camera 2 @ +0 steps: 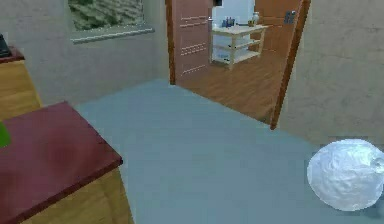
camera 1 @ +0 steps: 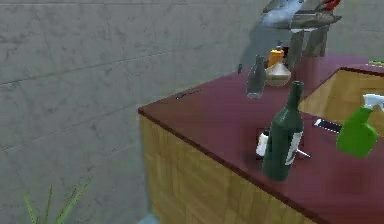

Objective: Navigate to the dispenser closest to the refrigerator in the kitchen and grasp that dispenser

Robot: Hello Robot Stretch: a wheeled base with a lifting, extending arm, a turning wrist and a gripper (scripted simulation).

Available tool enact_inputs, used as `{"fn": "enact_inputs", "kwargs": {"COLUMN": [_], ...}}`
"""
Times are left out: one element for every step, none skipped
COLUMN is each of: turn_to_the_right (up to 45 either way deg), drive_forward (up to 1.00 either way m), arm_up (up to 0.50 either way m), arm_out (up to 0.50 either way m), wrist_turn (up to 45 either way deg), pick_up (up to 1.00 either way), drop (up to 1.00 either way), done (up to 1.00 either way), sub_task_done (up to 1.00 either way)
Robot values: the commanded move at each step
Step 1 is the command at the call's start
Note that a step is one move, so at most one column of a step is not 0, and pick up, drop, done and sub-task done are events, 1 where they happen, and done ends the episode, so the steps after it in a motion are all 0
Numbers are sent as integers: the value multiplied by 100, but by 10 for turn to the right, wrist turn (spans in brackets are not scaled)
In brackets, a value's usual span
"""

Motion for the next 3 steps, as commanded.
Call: {"fn": "enact_inputs", "kwargs": {"turn_to_the_right": [-420, 450, 240], "drive_forward": [0, 0, 0], "arm_up": [0, 0, 0], "arm_out": [0, 0, 0], "wrist_turn": [0, 0, 0], "pick_up": [0, 0, 0], "drop": [0, 0, 0], "done": [0, 0, 0], "sub_task_done": [0, 0, 0]}}
